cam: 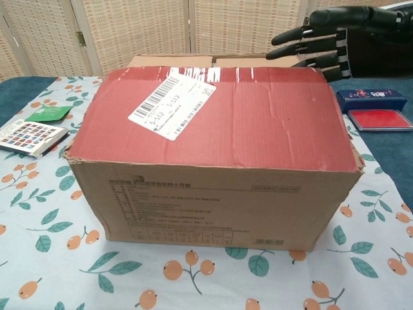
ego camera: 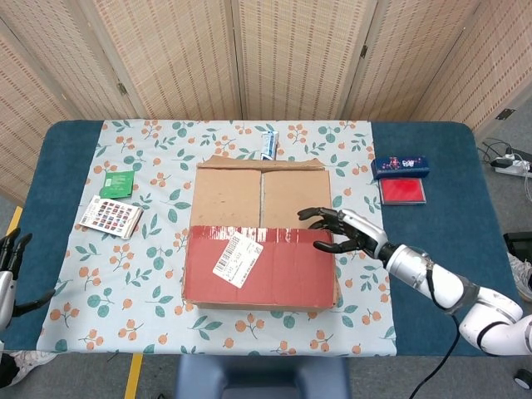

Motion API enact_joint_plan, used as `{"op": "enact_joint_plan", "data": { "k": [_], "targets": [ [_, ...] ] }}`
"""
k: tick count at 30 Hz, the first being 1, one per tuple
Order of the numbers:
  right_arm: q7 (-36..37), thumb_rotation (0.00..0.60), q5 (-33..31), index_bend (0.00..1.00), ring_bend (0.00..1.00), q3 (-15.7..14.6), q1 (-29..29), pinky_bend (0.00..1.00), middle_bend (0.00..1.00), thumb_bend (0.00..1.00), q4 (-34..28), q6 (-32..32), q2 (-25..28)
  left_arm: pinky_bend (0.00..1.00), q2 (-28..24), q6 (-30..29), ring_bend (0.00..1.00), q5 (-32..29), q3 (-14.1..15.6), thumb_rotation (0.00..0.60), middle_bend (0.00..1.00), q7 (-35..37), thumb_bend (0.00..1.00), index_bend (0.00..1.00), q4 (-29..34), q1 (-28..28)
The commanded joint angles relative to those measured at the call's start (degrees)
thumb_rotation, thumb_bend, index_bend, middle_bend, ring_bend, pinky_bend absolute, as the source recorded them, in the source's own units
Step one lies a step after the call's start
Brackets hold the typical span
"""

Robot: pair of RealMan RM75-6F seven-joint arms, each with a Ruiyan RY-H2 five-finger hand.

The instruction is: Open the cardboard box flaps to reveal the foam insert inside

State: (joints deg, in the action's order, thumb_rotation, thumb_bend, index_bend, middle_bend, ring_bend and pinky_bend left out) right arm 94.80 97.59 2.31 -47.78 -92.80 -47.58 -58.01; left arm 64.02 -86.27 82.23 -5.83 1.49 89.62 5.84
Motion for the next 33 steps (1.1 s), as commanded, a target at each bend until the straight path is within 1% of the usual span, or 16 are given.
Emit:
{"op": "enact_joint_plan", "data": {
  "k": [1, 9, 12, 22, 33],
  "targets": [
    [1.4, 0.427, 0.7, 0.24, 0.28, -0.6, 0.0, 0.31, 0.15, 0.30, -0.6, -2.2, 0.6, 0.00, 0.0, -0.1, 0.00, 0.0, 0.0, 0.600, 0.00, 0.0, 0.19, 0.00, 0.0, -0.1],
    [6.7, 0.427, 4.1, 0.24, 0.28, -2.5, -0.2, 0.31, 0.15, 0.30, -2.8, -7.8, 2.1, 0.00, -0.1, -0.8, 0.00, 0.8, 0.2, 0.600, 0.00, 0.1, 0.19, 0.00, 0.2, -0.3],
    [7.5, 0.429, 5.5, 0.24, 0.28, -3.3, -0.2, 0.31, 0.14, 0.30, -4.1, -10.1, 3.2, 0.00, 0.0, -0.2, 0.00, 0.6, 0.4, 0.600, 0.00, 0.2, 0.19, 0.00, 0.1, -0.2],
    [3.4, 0.425, 9.5, 0.24, 0.27, -5.3, 1.4, 0.31, 0.14, 0.30, -11.4, -17.6, 8.2, 0.00, 0.2, -1.0, 0.00, 1.3, 0.5, 0.600, 0.00, -0.7, 0.19, 0.00, 0.4, -0.4],
    [-2.5, 0.427, 16.5, 0.24, 0.27, -9.8, 3.2, 0.31, 0.13, 0.30, -18.6, -21.7, 11.8, 0.00, 0.4, -1.6, 0.00, 2.4, 0.9, 0.600, 0.00, -1.4, 0.19, 0.00, 0.7, -0.5]
  ]
}}
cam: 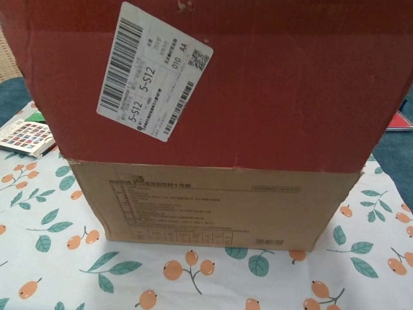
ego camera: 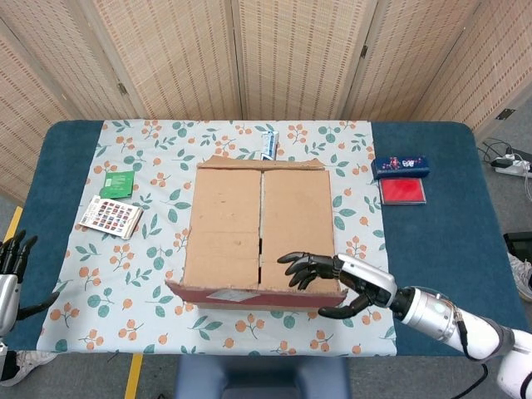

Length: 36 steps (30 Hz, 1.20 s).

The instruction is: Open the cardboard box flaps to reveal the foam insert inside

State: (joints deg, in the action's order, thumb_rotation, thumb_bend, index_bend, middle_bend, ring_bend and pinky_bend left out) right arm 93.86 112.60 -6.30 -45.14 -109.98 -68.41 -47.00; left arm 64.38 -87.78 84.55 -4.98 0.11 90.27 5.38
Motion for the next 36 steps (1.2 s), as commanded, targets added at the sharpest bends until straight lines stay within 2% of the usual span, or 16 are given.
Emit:
{"op": "enact_joint_plan", "data": {
  "k": [1, 11, 16, 20, 24, 29, 36],
  "targets": [
    [-2.2, 0.427, 2.2, 0.23, 0.27, -1.7, 0.9, 0.31, 0.13, 0.30, -2.0, -1.2, 1.1, 0.00, 0.0, -0.1, 0.00, 0.1, 0.0, 0.600, 0.00, -0.1, 0.19, 0.00, 0.1, 0.0],
    [-10.5, 0.427, 8.9, 0.19, 0.25, -8.5, 3.9, 0.30, 0.11, 0.30, -5.4, -1.7, 2.1, 0.00, 0.1, -0.8, 0.00, 0.8, 0.2, 0.600, 0.00, -0.4, 0.19, 0.00, 0.3, -0.2],
    [-15.1, 0.427, 8.2, 0.19, 0.24, -9.2, 4.6, 0.27, 0.10, 0.30, -6.0, -1.3, 2.3, 0.00, 0.1, -1.0, 0.00, 1.1, 0.2, 0.600, 0.00, -0.3, 0.19, 0.00, 0.4, -0.3],
    [-25.8, 0.431, 2.6, 0.19, 0.23, -5.4, 4.3, 0.24, 0.10, 0.30, -6.8, 1.1, 2.5, 0.00, -0.1, -0.9, 0.00, 1.1, 0.2, 0.600, 0.00, 0.0, 0.19, 0.00, 0.4, -0.2],
    [-43.8, 0.430, -7.5, 0.20, 0.23, 2.4, 2.4, 0.24, 0.17, 0.30, -6.7, 6.0, 0.2, 0.00, -0.3, -0.9, 0.00, 1.1, 0.1, 0.600, 0.00, 0.7, 0.19, 0.00, 0.4, -0.2],
    [-67.2, 0.361, -18.4, 0.28, 0.24, 10.7, -1.9, 0.24, 0.21, 0.30, -4.7, 13.5, -4.1, 0.00, -0.7, -0.8, 0.00, 1.0, 0.1, 0.600, 0.00, 1.7, 0.19, 0.00, 0.3, -0.3],
    [-91.2, 0.320, -31.3, 0.34, 0.28, 17.8, -9.6, 0.24, 0.30, 0.30, -2.5, 22.0, -8.7, 0.00, -1.3, -1.1, 0.00, 1.2, 0.1, 0.600, 0.00, 3.4, 0.19, 0.00, 0.1, -0.5]
  ]
}}
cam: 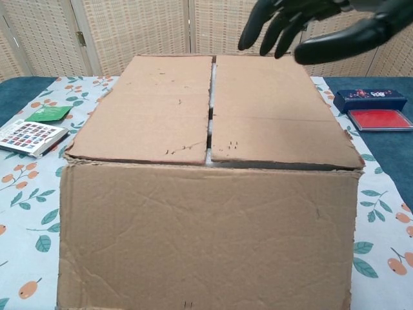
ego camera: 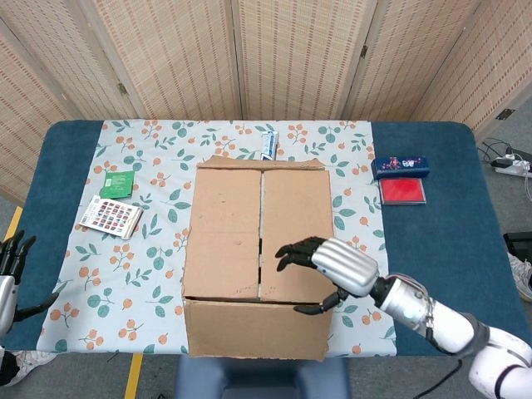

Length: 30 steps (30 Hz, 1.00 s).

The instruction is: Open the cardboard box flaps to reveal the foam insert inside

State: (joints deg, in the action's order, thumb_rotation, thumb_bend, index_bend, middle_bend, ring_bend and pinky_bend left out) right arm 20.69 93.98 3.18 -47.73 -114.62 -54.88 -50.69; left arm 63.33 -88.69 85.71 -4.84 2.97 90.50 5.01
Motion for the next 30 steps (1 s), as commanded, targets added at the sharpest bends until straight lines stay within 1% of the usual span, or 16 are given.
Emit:
{"op": "enact_joint_plan", "data": {
  "k": [1, 4, 7, 9, 10, 11, 12, 14, 15, 18, 20, 23, 26, 28, 29, 30],
  "targets": [
    [-20.8, 0.316, -14.0, 0.38, 0.28, 8.9, -7.9, 0.24, 0.31, 0.30, 2.5, 9.1, -5.7, 0.00, -0.3, -0.2, 0.00, 0.0, -0.1, 0.600, 0.00, 0.8, 0.19, 0.00, -0.1, -0.1],
    [-29.9, 0.286, -18.0, 0.56, 0.28, 10.3, -11.0, 0.24, 0.33, 0.30, 3.9, 10.6, -7.9, 0.00, -0.5, -0.2, 0.00, 0.1, 0.0, 0.600, 0.00, 1.6, 0.19, 0.00, -0.3, -0.2],
    [-36.7, 0.280, -21.7, 0.66, 0.30, 10.9, -12.9, 0.24, 0.36, 0.30, 4.6, 10.3, -10.7, 0.00, -0.7, -0.3, 0.00, 0.4, 0.1, 0.600, 0.00, 2.3, 0.19, 0.00, -0.4, -0.2],
    [-40.4, 0.277, -23.2, 0.71, 0.37, 10.9, -13.8, 0.29, 0.43, 0.30, 5.3, 9.4, -12.7, 0.00, -0.8, -0.3, 0.00, 0.5, 0.1, 0.600, 0.00, 2.8, 0.19, 0.00, -0.5, -0.3],
    [-41.7, 0.276, -23.5, 0.73, 0.40, 10.9, -14.1, 0.31, 0.45, 0.30, 5.6, 8.9, -13.5, 0.00, -0.9, -0.3, 0.00, 0.5, 0.1, 0.600, 0.00, 3.0, 0.19, 0.00, -0.6, -0.3],
    [-43.0, 0.276, -23.4, 0.75, 0.48, 10.9, -14.3, 0.37, 0.50, 0.32, 6.1, 8.3, -14.3, 0.00, -0.9, -0.3, 0.00, 0.5, 0.1, 0.600, 0.00, 3.2, 0.19, 0.00, -0.6, -0.3],
    [-44.5, 0.276, -22.7, 0.76, 0.56, 10.8, -14.7, 0.43, 0.55, 0.37, 7.0, 7.6, -15.3, 0.00, -1.0, -0.3, 0.00, 0.5, 0.2, 0.600, 0.00, 3.5, 0.19, 0.00, -0.6, -0.4],
    [-46.6, 0.275, -22.1, 0.78, 0.65, 10.8, -15.3, 0.51, 0.62, 0.47, 8.6, 7.1, -16.5, 0.00, -1.1, -0.3, 0.00, 0.6, 0.2, 0.600, 0.00, 3.8, 0.19, 0.00, -0.6, -0.4],
    [-47.4, 0.275, -22.3, 0.79, 0.67, 10.8, -15.7, 0.54, 0.64, 0.50, 9.0, 7.3, -16.8, 0.00, -1.2, -0.2, 0.00, 0.6, 0.3, 0.600, 0.00, 4.0, 0.18, 0.00, -0.6, -0.4],
    [-49.4, 0.267, -22.6, 0.79, 0.68, 10.9, -17.0, 0.56, 0.66, 0.52, 10.2, 8.1, -17.5, 0.00, -1.3, 0.0, 0.00, 0.8, 0.4, 0.600, 0.00, 4.3, 0.18, 0.00, -0.7, -0.3],
    [-50.7, 0.252, -22.5, 0.79, 0.65, 10.8, -17.4, 0.55, 0.62, 0.52, 10.9, 8.1, -18.0, 0.00, -1.4, -0.1, 0.00, 0.9, 0.4, 0.600, 0.00, 4.6, 0.18, 0.00, -0.7, -0.3],
    [-51.9, 0.236, -21.3, 0.74, 0.58, 10.3, -17.1, 0.52, 0.52, 0.52, 11.3, 6.6, -18.8, 0.00, -1.5, -0.5, 0.00, 1.0, 0.4, 0.600, 0.00, 5.1, 0.18, 0.00, -0.9, -0.5],
    [-53.3, 0.202, -21.0, 0.70, 0.52, 9.1, -16.6, 0.44, 0.45, 0.52, 11.7, 6.2, -18.9, 0.00, -1.5, -0.8, 0.00, 1.1, 0.5, 0.600, 0.00, 5.3, 0.17, 0.00, -0.9, -0.7],
    [-53.3, 0.171, -22.6, 0.68, 0.41, 8.8, -16.4, 0.38, 0.27, 0.52, 11.1, 6.9, -18.8, 0.00, -1.5, -0.8, 0.00, 1.2, 0.6, 0.600, 0.00, 5.2, 0.17, 0.00, -0.9, -0.7],
    [-53.1, 0.165, -23.9, 0.68, 0.37, 8.7, -16.3, 0.37, 0.23, 0.52, 10.7, 7.4, -18.7, 0.00, -1.5, -0.8, 0.00, 1.2, 0.6, 0.600, 0.00, 5.2, 0.17, 0.00, -0.9, -0.7],
    [-52.8, 0.158, -25.1, 0.68, 0.30, 8.8, -16.4, 0.34, 0.16, 0.52, 10.2, 7.9, -18.5, 0.00, -1.5, -0.9, 0.00, 1.3, 0.6, 0.600, 0.00, 5.1, 0.17, 0.00, -0.9, -0.7]
  ]
}}
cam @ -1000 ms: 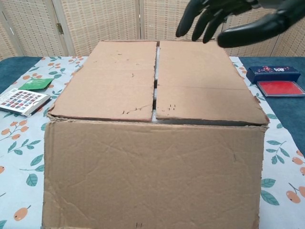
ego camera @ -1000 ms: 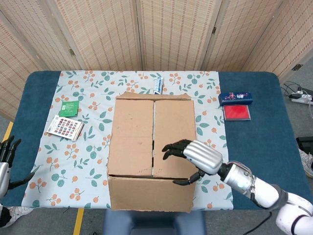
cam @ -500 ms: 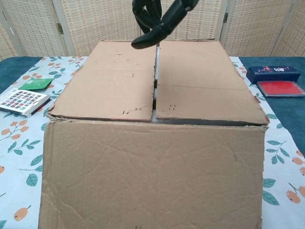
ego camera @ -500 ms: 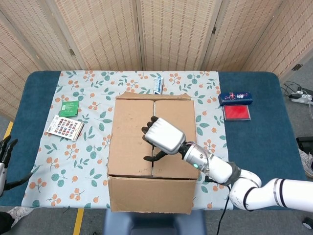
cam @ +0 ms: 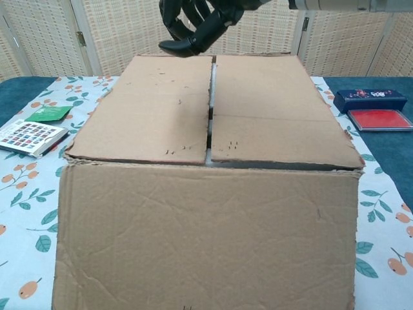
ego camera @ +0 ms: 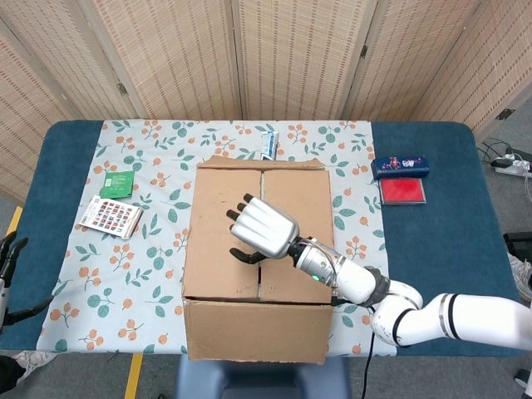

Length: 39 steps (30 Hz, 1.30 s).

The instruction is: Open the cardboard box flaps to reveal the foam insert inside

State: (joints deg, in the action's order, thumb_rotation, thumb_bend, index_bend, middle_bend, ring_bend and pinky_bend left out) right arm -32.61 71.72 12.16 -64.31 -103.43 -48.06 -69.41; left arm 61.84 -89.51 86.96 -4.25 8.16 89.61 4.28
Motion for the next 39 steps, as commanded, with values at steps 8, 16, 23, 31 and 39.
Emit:
{"op": "enact_joint_plan", "data": {
  "k": [8, 16, 23, 31, 39],
  "targets": [
    [6.4, 0.149, -4.1, 0.69, 0.20, 0.1, 0.8, 0.28, 0.09, 0.52, 0.6, 2.1, -0.9, 0.00, 0.1, 0.1, 0.00, -0.1, -0.1, 0.600, 0.00, -0.2, 0.17, 0.00, 0.1, 0.0],
    [11.6, 0.147, -1.6, 0.63, 0.46, 0.3, 0.9, 0.33, 0.41, 0.52, 5.9, 2.6, -2.9, 0.00, 0.3, 0.1, 0.00, -0.4, -0.2, 0.600, 0.00, 0.0, 0.17, 0.00, -0.3, 0.1],
    [12.8, 0.148, 1.1, 0.70, 0.48, 1.1, 0.0, 0.37, 0.47, 0.52, 9.2, 1.9, -4.2, 0.00, 0.2, 0.3, 0.00, -0.6, -0.4, 0.600, 0.00, 0.2, 0.17, 0.00, -0.5, 0.2],
    [13.9, 0.145, 6.8, 0.75, 0.44, -1.1, -0.2, 0.36, 0.44, 0.52, 13.0, 1.9, -6.4, 0.00, 0.1, 0.2, 0.00, -0.8, -0.4, 0.600, 0.00, 0.8, 0.17, 0.00, -0.6, 0.0],
    [12.8, 0.145, 9.9, 0.75, 0.37, -2.6, -0.6, 0.33, 0.35, 0.52, 15.8, 2.0, -8.1, 0.00, -0.1, 0.4, 0.00, -1.1, -0.6, 0.600, 0.00, 1.3, 0.17, 0.00, -0.8, 0.0]
  ]
}}
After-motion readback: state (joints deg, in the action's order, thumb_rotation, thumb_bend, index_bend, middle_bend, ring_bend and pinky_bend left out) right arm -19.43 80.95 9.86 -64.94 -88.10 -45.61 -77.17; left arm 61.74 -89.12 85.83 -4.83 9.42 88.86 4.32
